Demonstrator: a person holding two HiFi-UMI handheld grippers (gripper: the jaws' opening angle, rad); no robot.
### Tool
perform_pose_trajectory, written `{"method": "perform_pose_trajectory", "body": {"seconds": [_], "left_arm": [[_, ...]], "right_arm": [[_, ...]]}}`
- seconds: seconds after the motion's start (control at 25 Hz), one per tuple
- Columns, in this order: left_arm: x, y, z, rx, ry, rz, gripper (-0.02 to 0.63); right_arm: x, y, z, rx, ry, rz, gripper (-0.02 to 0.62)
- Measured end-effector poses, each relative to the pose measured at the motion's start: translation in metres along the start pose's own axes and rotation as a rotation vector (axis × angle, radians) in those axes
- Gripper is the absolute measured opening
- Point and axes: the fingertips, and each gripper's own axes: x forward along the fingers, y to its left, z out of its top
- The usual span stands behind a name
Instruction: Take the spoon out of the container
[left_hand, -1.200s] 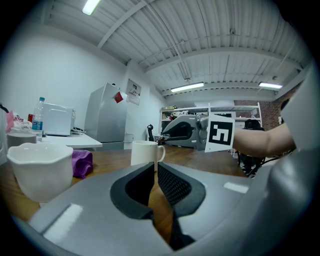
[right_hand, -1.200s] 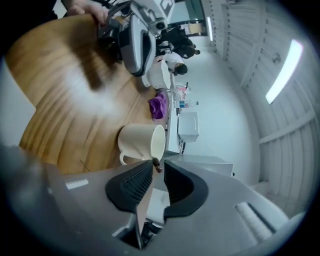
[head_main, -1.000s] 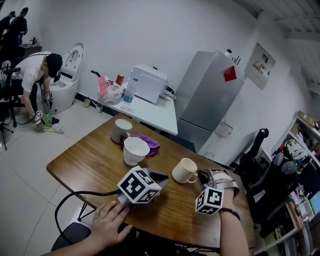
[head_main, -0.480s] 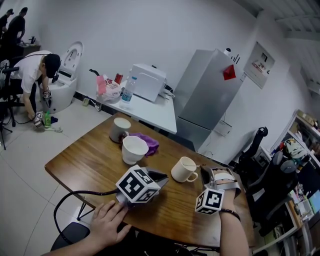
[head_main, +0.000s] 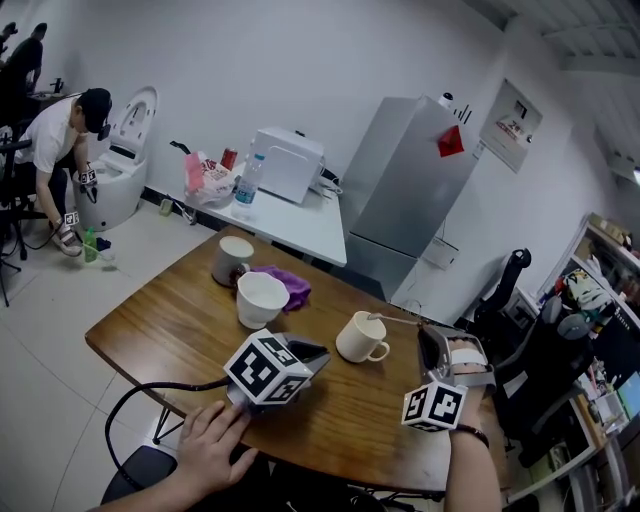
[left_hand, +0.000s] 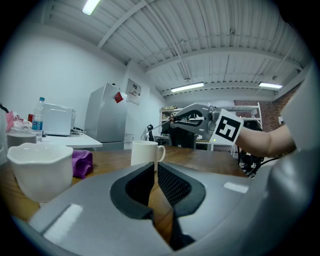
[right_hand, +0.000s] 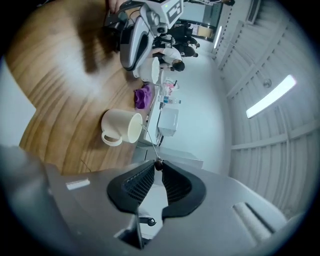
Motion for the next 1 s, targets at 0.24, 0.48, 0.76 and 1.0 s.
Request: {"method": "perform_pose_trajectory", "body": {"seconds": [0.24, 0.48, 0.76, 1.0], "left_arm": [[0.000, 0.000, 0.000, 0.002, -0.001, 0.001, 0.023], [-0.001, 0.000, 0.001, 0.001, 0.000, 0.000, 0.023], [-0.003, 0.003, 0.000, 0.003, -0.002, 0.001, 0.023], [-0.004, 0.001, 0.001, 0.000, 0.000, 0.002, 0.023]], "right_arm": [[-0.014, -0.002, -0.023, 0.145, 0.051, -0.006, 0.051], [-0.020, 0.010, -0.050, 0.224, 0.124, 0.015, 0.051], [-0.021, 0.049, -0.066, 0.309, 0.167, 0.111, 0.050], [-0.022, 0.093, -0.072, 0.484, 0.186, 0.295, 0.049]]}}
